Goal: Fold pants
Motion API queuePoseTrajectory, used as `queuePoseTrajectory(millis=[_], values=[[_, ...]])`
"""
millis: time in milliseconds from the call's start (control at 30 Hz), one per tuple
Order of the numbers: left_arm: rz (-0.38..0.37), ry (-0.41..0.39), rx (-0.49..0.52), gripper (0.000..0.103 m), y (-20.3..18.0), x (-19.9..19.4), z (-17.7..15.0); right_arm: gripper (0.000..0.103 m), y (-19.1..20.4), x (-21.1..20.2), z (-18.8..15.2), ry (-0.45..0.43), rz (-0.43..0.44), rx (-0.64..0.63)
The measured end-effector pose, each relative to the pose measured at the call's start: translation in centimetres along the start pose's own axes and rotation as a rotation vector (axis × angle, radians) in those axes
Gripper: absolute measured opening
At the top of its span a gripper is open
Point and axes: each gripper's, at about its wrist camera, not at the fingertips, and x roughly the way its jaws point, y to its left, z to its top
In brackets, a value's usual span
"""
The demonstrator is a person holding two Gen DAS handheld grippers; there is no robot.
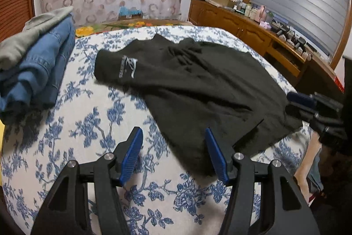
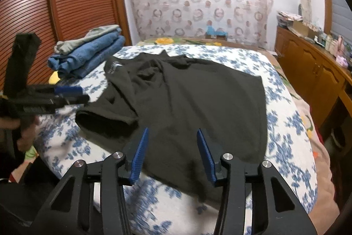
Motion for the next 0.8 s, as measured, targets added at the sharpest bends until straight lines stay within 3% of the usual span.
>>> queuePoseTrajectory(millis=[167,500,800], values=[[0.015,0.041,-0.007,0.058,0.0,0.8,-1.1,0.042,0.9,0.9,1.3,0.001,0.035,-0.017],[0.054,-0.013,0.033,0.059,-0.5,0.3,-2.1,0.029,2.9,3.8,1.8,0.065,0.115,-0.051],[0.031,-0.03,0.006,0.059,0.1,-0.1,-2.1,0.026,3.8,7.2,2.4,0.148,0.145,-0.066]])
